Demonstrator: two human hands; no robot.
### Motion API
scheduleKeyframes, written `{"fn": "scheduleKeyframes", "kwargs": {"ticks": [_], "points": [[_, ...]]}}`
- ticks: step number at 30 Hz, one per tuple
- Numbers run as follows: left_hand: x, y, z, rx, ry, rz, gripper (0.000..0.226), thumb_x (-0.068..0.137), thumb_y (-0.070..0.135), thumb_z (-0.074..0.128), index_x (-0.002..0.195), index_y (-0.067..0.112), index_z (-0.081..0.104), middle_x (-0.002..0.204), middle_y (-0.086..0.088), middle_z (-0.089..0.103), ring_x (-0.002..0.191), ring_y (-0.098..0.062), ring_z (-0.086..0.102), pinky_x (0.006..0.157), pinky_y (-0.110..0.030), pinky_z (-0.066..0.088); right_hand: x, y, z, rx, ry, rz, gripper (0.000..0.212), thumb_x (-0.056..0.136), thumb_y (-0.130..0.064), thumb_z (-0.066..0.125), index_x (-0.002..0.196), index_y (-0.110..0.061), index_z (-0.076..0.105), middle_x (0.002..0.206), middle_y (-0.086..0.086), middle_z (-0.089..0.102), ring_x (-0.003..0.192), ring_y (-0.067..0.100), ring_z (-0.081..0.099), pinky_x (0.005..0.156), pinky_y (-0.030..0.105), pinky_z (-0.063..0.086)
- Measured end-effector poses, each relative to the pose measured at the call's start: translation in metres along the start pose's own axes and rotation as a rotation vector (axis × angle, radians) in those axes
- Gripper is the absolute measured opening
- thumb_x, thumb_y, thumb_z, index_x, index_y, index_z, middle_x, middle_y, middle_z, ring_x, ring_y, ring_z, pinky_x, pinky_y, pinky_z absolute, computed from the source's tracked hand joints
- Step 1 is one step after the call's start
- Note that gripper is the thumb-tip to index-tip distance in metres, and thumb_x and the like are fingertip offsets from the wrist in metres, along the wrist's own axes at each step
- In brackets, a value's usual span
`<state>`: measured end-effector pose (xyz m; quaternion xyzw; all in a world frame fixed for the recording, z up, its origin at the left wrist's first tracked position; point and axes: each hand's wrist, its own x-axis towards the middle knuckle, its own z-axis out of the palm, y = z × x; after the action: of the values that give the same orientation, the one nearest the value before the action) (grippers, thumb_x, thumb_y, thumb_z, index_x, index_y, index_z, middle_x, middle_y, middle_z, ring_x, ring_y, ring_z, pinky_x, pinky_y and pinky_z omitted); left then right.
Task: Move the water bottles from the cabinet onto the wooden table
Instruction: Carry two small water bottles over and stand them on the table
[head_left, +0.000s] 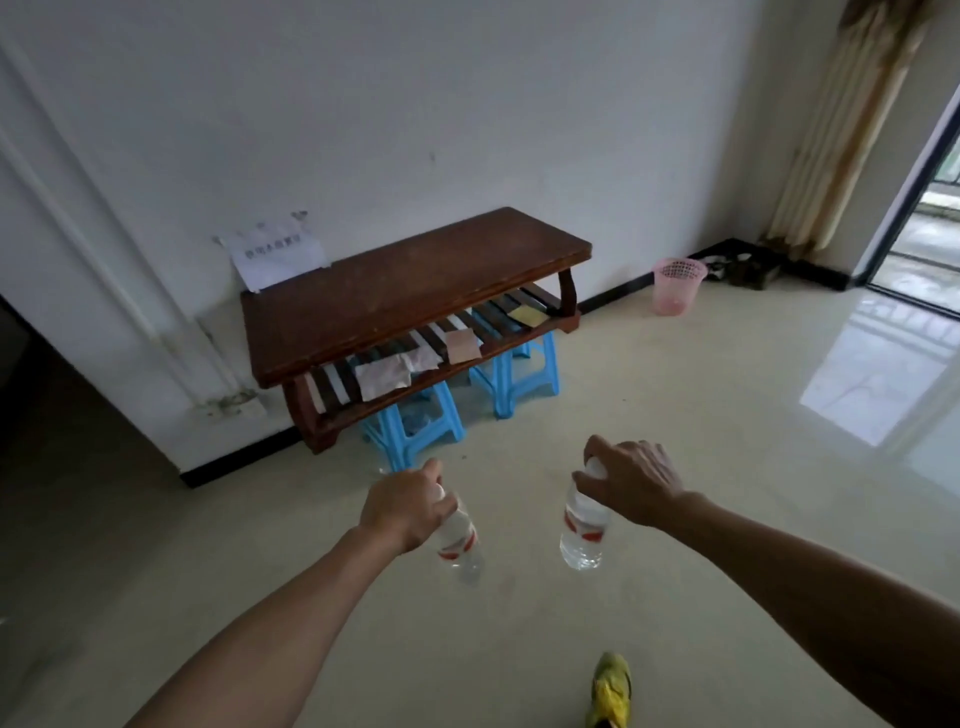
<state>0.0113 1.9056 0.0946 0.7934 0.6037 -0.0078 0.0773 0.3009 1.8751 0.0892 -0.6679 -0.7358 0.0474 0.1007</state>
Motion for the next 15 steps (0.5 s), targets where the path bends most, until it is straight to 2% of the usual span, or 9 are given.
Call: {"fn": "scheduleKeyframes", "kwargs": {"ticks": [4, 8, 11, 15], "points": [[0.1, -0.009, 0.0, -0.015, -0.02, -0.052, 0.032, 0.089, 0.049, 0.047, 0.099, 0.019, 0.052, 0.099, -0.009, 0.067, 0.091, -0.029, 0.062, 0.066, -0.034, 0.038, 0.112, 0.029, 0.017, -0.02, -0.021, -0.078, 0.036, 0.088, -0.057, 0.05, 0.105, -0.025, 0.053, 0.091, 0.004, 0.069, 0.08, 0.027, 0.062, 0.065, 0.029, 0.029], [0.185, -0.024, -0.015, -0.062, -0.013, -0.139, 0.028, 0.089, 0.048, 0.049, 0.094, 0.021, 0.048, 0.098, -0.007, 0.066, 0.091, -0.028, 0.061, 0.066, -0.033, 0.036, 0.221, 0.052, 0.02, 0.016, -0.037, -0.148, 0.033, 0.088, -0.056, 0.051, 0.102, -0.026, 0.051, 0.088, 0.0, 0.067, 0.068, 0.019, 0.048, 0.066, 0.028, 0.031], [0.251, -0.041, -0.032, -0.122, 0.054, -0.221, 0.026, 0.089, 0.048, 0.051, 0.091, 0.023, 0.047, 0.096, -0.004, 0.067, 0.089, -0.026, 0.062, 0.066, -0.034, 0.039, 0.316, 0.059, 0.011, 0.036, -0.092, -0.202, 0.031, 0.088, -0.055, 0.052, 0.1, -0.026, 0.05, 0.084, -0.004, 0.06, 0.07, 0.015, 0.052, 0.065, 0.028, 0.037], [0.318, -0.072, -0.05, -0.137, 0.12, -0.289, 0.03, 0.09, 0.05, 0.051, 0.1, 0.021, 0.054, 0.097, -0.005, 0.068, 0.09, -0.026, 0.064, 0.068, -0.034, 0.042, 0.412, 0.054, 0.01, 0.053, -0.083, -0.252, 0.031, 0.086, -0.055, 0.054, 0.097, -0.028, 0.045, 0.086, -0.004, 0.059, 0.073, 0.015, 0.057, 0.068, 0.031, 0.048]]}}
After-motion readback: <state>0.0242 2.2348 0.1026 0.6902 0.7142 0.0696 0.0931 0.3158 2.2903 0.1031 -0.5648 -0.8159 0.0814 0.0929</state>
